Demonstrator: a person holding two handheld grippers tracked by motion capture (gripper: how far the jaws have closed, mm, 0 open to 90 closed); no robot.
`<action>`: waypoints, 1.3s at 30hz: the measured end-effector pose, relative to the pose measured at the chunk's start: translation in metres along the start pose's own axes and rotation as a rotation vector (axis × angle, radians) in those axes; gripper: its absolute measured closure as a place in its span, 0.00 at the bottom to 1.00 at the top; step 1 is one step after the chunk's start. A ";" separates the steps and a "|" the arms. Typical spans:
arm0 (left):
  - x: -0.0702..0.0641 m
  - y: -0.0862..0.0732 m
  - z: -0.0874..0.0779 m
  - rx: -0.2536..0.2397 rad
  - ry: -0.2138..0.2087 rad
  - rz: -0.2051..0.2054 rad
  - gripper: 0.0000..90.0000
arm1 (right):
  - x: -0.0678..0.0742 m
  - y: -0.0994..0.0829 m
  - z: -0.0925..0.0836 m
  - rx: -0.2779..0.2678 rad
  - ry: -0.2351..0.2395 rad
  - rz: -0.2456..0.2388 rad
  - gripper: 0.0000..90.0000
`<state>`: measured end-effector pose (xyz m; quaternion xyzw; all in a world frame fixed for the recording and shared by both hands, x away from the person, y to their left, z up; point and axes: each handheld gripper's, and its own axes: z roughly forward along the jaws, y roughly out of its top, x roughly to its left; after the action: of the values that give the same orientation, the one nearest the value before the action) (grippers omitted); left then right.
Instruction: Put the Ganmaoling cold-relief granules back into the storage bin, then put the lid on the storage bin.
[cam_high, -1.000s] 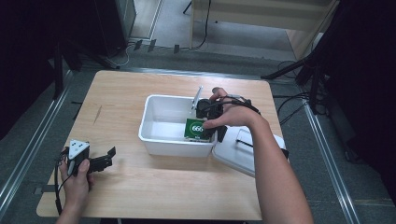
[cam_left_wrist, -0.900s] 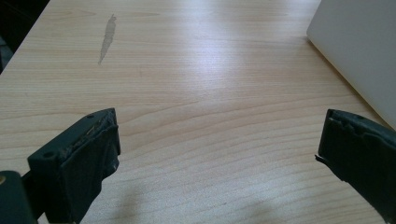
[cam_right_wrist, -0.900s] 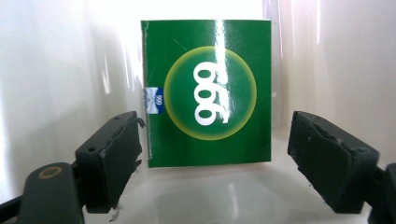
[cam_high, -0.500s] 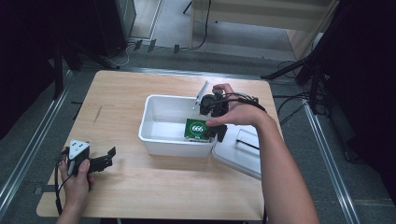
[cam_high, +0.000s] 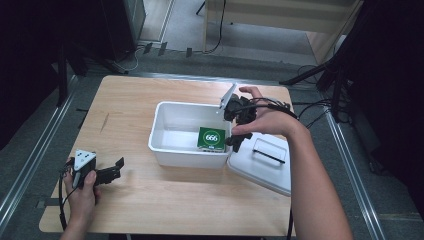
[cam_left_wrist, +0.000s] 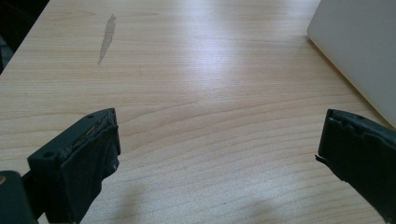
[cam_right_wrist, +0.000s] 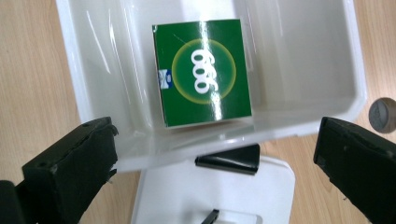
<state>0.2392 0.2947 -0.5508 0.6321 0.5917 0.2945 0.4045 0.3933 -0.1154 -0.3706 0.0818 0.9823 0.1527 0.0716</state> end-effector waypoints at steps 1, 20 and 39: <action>0.000 0.000 0.000 0.000 0.000 0.000 0.00 | 0.001 -0.002 -0.002 -0.001 -0.002 0.007 0.00; 0.000 0.000 0.000 0.002 0.001 0.003 0.00 | 0.008 -0.053 -0.020 -0.012 -0.038 0.079 0.00; 0.000 0.000 0.000 0.004 0.002 0.005 0.00 | 0.011 -0.099 -0.013 0.022 -0.067 0.121 0.00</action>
<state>0.2389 0.2944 -0.5507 0.6339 0.5912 0.2950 0.4021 0.3670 -0.2104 -0.3903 0.1471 0.9741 0.1432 0.0944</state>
